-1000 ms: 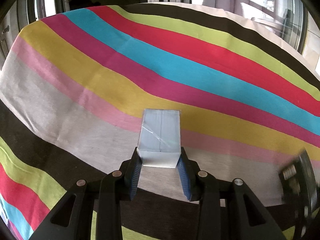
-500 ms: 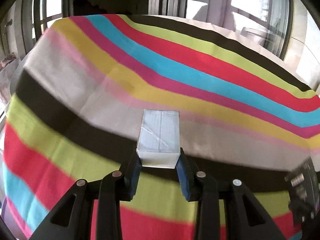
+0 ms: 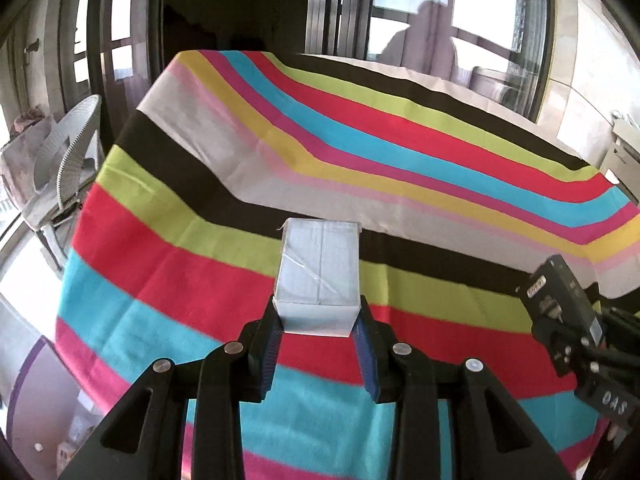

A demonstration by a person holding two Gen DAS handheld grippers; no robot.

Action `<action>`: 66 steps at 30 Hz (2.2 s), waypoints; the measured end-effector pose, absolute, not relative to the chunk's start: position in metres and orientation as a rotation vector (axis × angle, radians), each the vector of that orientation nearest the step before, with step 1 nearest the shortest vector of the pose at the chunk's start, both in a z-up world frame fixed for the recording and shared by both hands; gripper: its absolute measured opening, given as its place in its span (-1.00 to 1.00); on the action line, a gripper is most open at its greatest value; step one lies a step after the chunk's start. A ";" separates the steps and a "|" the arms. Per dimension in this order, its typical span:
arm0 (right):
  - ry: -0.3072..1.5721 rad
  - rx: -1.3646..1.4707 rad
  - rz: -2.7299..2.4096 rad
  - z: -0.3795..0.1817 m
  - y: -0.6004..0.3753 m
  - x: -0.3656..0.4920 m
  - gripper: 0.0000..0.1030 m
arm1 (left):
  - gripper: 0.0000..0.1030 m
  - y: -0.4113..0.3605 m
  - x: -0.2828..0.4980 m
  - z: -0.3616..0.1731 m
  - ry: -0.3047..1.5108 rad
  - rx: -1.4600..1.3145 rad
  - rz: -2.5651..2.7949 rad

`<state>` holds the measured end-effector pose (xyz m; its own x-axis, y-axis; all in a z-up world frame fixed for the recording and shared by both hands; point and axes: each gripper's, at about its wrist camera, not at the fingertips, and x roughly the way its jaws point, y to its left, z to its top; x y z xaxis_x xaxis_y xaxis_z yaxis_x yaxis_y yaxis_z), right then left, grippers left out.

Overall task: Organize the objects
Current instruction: 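Lift the white cube and black box and carry them over the bin, then open both tools to drop the white cube and black box into the bin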

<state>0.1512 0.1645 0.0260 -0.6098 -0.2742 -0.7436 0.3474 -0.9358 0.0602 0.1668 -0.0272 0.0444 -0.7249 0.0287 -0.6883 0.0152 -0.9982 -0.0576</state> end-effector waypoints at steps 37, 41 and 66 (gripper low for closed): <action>0.442 0.891 -2.242 0.067 0.003 0.274 -0.17 | -0.31 -0.150 0.345 0.048 -0.135 -1.084 3.188; 0.495 0.866 -2.172 0.064 -0.019 0.291 -0.17 | -0.31 -0.172 0.364 0.045 -0.146 -1.106 3.247; 0.656 0.826 -1.976 0.041 -0.079 0.332 -0.16 | -0.30 -0.208 0.398 0.046 -0.171 -1.117 3.364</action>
